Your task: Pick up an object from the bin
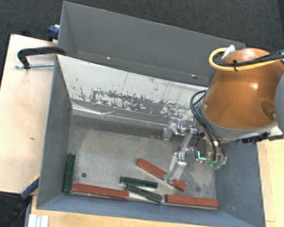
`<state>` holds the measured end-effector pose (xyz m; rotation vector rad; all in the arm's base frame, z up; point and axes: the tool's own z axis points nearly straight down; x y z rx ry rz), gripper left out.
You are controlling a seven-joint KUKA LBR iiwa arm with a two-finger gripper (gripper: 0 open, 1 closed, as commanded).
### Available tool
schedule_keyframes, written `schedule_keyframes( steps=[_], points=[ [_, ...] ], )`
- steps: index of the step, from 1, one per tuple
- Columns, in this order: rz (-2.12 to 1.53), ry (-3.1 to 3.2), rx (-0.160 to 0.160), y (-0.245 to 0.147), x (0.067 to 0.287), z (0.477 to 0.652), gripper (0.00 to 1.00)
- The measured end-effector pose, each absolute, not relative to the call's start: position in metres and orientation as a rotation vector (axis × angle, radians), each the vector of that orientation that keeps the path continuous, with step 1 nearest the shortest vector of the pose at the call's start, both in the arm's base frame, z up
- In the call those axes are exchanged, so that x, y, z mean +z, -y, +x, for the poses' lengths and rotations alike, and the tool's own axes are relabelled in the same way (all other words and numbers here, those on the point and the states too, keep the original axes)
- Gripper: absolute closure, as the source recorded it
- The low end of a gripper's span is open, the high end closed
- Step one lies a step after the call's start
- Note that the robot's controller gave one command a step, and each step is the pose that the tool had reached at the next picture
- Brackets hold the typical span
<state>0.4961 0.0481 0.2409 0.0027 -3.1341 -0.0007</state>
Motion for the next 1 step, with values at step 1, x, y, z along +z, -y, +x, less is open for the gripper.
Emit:
schedule_keyframes(
  steps=[1],
  points=[
    [0.0, 3.143, -0.002, -0.0479, 0.2448, 0.4977, 0.0]
  ],
)
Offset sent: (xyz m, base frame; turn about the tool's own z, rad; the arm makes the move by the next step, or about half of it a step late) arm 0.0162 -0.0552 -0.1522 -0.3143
